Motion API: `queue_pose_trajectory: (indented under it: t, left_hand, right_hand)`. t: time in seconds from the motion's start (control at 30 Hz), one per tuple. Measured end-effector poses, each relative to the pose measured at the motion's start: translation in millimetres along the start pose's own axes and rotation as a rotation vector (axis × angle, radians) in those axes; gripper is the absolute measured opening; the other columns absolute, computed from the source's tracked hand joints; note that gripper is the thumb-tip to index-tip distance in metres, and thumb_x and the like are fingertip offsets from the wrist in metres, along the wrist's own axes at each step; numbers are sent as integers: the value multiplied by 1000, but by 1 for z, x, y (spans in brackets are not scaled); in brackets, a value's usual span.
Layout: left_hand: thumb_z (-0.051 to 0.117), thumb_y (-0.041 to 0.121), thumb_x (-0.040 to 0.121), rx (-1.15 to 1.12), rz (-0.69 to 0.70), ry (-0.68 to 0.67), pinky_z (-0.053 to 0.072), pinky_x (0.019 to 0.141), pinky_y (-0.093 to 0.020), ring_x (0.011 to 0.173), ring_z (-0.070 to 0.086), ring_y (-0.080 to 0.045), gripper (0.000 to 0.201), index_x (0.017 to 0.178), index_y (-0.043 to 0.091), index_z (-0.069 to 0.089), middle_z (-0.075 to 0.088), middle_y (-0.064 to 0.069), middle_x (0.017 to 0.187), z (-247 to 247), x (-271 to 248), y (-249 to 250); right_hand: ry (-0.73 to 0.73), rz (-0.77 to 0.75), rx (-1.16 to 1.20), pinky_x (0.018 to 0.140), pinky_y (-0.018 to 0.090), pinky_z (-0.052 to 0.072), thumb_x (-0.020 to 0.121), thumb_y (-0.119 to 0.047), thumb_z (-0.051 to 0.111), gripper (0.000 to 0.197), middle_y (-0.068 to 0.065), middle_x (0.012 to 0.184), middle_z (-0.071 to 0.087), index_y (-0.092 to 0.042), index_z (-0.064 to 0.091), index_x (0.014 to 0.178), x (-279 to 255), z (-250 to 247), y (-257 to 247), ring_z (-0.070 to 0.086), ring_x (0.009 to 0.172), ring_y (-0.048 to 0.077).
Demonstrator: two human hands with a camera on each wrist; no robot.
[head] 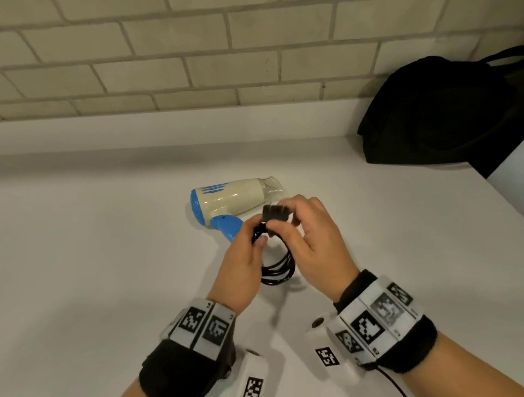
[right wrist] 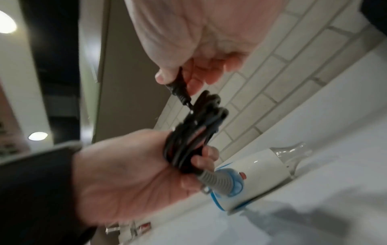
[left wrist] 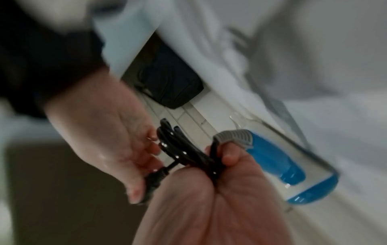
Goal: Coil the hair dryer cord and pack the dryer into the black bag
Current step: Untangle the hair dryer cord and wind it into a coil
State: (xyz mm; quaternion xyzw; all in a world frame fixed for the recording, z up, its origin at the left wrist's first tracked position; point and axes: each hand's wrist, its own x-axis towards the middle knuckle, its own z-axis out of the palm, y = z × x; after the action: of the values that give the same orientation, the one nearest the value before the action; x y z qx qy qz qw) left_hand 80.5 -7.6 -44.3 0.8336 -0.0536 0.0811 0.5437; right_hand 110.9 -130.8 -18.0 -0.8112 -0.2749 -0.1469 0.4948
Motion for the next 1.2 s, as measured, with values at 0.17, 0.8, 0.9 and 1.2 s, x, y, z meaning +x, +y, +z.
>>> queue_pose_trajectory:
  t: [0.17, 0.8, 0.9, 1.2]
  left_hand:
    - [45, 8, 89, -43, -57, -37, 45, 75, -13, 83, 56, -3, 23, 110, 18, 47, 58, 7, 92, 1, 6, -10]
    - [41, 2, 89, 181, 190, 87, 32, 80, 1, 92, 43, -2, 35, 123, 12, 43, 44, -5, 103, 20, 6, 5]
    - [43, 2, 89, 159, 175, 93, 31, 79, 4, 81, 44, 1, 31, 120, 3, 46, 47, -6, 102, 18, 8, 0]
    - [43, 7, 90, 116, 154, 77, 32, 77, 4, 92, 44, 13, 28, 119, 7, 46, 44, 6, 95, 20, 10, -2]
  right_hand:
    - [-34, -269, -131, 68, 21, 30, 91, -49, 27, 32, -5, 81, 57, -23, 46, 93, -16, -2, 1, 40, 73, 9]
    - [-69, 735, 393, 51, 18, 44, 87, -2, 49, 20, 0, 70, 58, -17, 60, 78, 16, -8, 24, 52, 54, 8]
    - [-103, 659, 276, 69, 21, 50, 83, 0, 45, 29, 0, 78, 67, -19, 67, 80, 9, -13, 18, 61, 68, 10]
    - [-185, 612, 214, 88, 39, 52, 77, 1, 57, 29, 7, 90, 67, -23, 58, 94, -3, -12, 15, 64, 83, 21]
